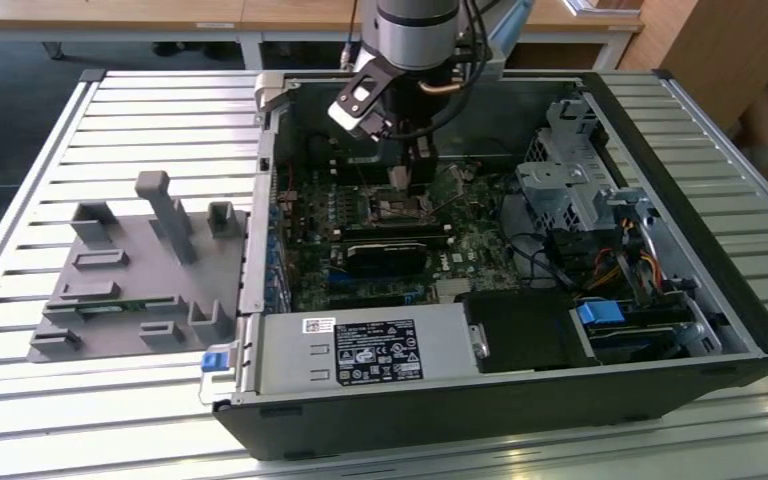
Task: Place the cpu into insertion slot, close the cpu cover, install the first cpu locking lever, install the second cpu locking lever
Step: 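Place the cpu into insertion slot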
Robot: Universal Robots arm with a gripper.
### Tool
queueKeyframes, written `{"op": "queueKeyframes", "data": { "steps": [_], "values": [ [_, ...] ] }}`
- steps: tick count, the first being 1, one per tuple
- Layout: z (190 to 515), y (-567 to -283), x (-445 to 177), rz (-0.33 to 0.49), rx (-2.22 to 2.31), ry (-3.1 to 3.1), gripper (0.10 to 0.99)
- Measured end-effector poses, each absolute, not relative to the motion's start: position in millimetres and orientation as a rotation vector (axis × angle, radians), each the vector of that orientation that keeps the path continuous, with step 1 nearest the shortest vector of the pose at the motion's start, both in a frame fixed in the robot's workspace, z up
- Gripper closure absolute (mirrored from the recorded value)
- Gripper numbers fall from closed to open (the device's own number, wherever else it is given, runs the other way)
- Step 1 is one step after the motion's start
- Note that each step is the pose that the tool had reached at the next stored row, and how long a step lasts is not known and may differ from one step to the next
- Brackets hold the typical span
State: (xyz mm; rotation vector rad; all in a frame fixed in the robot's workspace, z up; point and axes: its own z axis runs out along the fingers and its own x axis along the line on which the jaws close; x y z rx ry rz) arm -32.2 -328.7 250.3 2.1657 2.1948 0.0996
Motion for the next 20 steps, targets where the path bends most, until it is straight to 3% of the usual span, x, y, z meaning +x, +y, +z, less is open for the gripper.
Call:
{"op": "queueKeyframes", "data": {
  "steps": [20],
  "values": [
    [239.7, -318.0, -35.1, 0.1, 2.166, 2.195, 0.545]
  ]
}}
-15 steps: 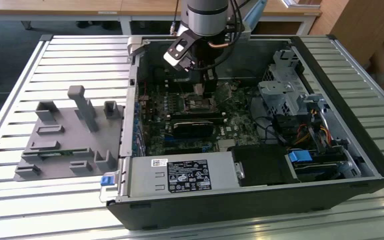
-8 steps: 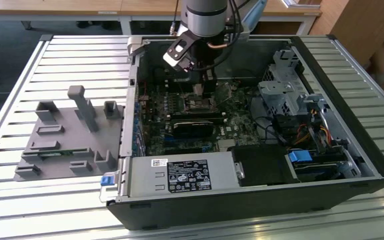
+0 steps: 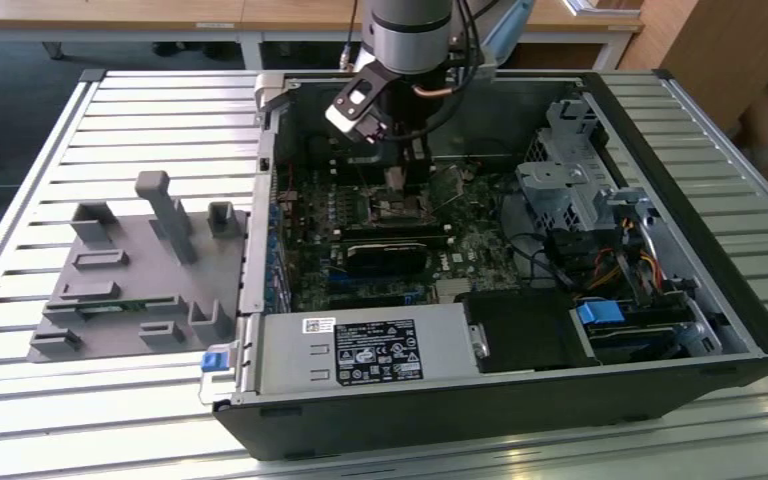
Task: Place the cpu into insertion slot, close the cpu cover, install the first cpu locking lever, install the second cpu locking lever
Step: 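Place the cpu into insertion slot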
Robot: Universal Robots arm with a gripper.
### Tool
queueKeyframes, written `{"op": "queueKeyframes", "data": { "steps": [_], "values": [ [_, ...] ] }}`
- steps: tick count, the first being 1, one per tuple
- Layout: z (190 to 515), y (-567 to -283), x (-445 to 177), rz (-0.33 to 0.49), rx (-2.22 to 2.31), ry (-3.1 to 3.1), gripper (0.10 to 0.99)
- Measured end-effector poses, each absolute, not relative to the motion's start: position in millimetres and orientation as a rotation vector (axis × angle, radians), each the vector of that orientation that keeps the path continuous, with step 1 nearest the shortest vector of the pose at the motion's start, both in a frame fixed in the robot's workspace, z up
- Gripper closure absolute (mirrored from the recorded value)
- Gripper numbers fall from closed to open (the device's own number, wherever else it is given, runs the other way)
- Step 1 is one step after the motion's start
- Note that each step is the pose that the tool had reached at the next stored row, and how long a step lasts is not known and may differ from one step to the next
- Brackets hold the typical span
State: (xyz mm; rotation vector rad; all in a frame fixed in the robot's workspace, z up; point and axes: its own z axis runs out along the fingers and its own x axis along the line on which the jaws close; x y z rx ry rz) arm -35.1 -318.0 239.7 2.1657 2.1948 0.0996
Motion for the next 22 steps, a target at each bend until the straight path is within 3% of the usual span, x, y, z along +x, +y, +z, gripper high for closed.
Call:
{"op": "queueKeyframes", "data": {
  "steps": [22],
  "values": [
    [222.8, -315.4, -39.1, 0.099, 2.167, 2.194, 0.545]
  ]
}}
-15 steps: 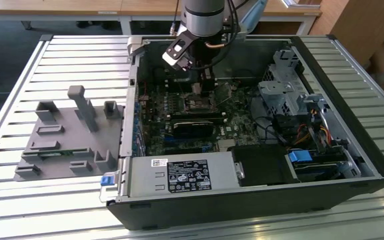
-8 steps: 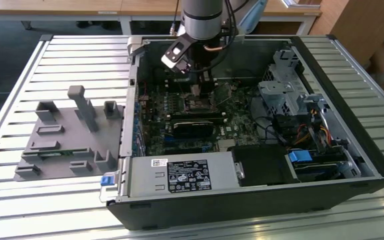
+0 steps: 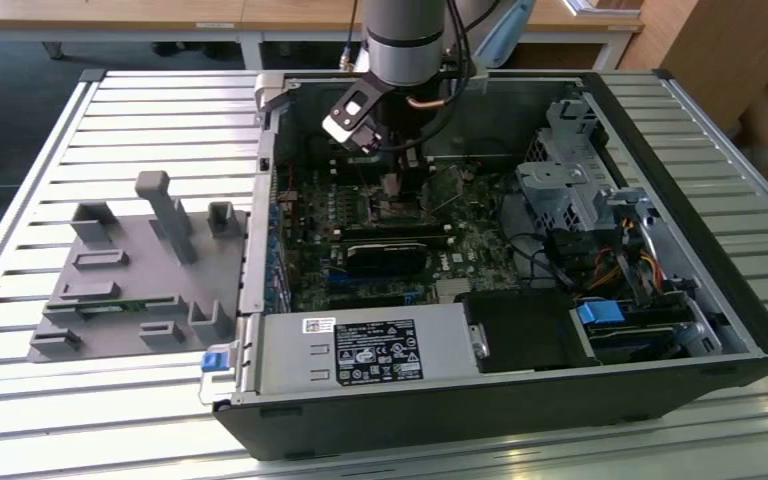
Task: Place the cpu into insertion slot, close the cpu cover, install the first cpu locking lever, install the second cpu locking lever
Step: 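Place the cpu into insertion slot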
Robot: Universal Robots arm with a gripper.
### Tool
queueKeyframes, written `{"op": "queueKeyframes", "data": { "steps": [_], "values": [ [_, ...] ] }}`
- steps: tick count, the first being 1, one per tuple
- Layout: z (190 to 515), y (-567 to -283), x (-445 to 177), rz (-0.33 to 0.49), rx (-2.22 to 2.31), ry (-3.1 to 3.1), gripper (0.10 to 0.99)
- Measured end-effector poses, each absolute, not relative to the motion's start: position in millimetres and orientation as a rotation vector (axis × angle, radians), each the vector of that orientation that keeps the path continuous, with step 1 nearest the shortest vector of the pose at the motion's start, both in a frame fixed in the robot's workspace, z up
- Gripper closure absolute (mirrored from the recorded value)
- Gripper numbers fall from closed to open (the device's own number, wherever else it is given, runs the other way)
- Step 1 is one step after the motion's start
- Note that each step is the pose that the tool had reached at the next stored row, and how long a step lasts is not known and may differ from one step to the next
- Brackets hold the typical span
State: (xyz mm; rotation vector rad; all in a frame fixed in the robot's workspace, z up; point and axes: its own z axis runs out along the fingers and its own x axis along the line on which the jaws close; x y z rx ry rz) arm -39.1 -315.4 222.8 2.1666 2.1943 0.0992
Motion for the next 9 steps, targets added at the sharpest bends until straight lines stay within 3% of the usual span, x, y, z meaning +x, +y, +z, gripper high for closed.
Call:
{"op": "queueKeyframes", "data": {
  "steps": [9],
  "values": [
    [212.4, -317.0, -40.3, 0.099, 2.168, 2.193, 0.545]
  ]
}}
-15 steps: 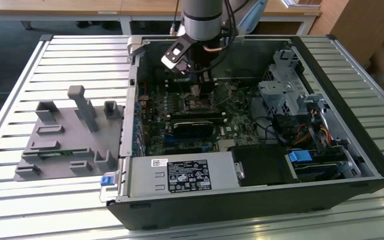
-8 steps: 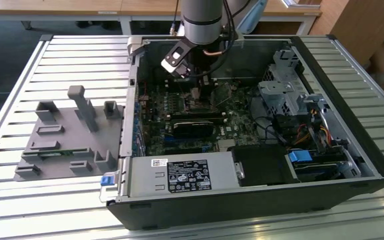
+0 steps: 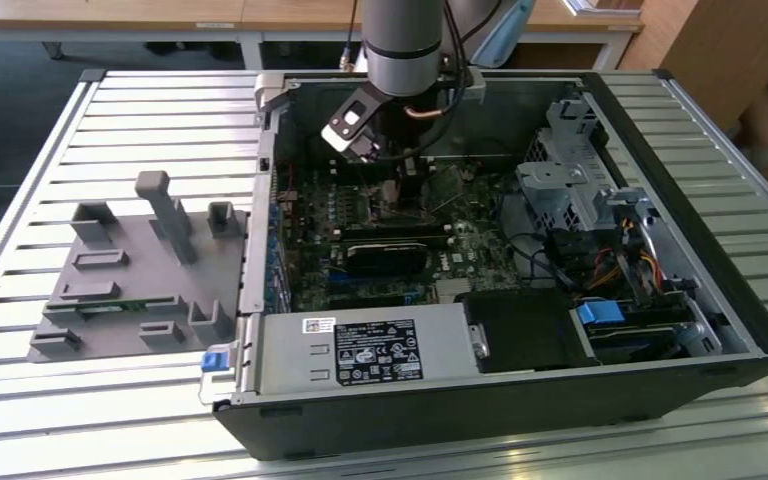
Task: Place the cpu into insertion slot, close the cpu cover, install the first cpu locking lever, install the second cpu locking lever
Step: 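Place the cpu into insertion slot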
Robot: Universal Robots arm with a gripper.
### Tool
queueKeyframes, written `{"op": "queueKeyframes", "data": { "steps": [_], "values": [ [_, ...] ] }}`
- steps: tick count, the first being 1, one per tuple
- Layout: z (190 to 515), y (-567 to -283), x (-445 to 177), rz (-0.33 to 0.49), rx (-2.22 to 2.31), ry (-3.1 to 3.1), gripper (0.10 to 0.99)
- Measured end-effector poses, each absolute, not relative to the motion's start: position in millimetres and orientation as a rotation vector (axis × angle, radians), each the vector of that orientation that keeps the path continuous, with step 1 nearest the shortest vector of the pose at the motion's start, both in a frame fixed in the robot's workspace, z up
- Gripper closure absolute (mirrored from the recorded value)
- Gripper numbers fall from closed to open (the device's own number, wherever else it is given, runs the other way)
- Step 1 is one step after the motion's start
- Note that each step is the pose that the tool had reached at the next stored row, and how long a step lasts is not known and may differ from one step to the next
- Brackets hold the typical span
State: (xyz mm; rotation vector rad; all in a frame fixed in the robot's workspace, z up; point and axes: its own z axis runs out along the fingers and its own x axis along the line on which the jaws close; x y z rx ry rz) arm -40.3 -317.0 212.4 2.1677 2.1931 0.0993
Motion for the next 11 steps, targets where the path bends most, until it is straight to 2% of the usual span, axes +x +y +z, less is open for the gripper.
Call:
{"op": "queueKeyframes", "data": {
  "steps": [11],
  "values": [
    [203.3, -317.6, -41.1, 0.099, 2.175, 2.186, 0.545]
  ]
}}
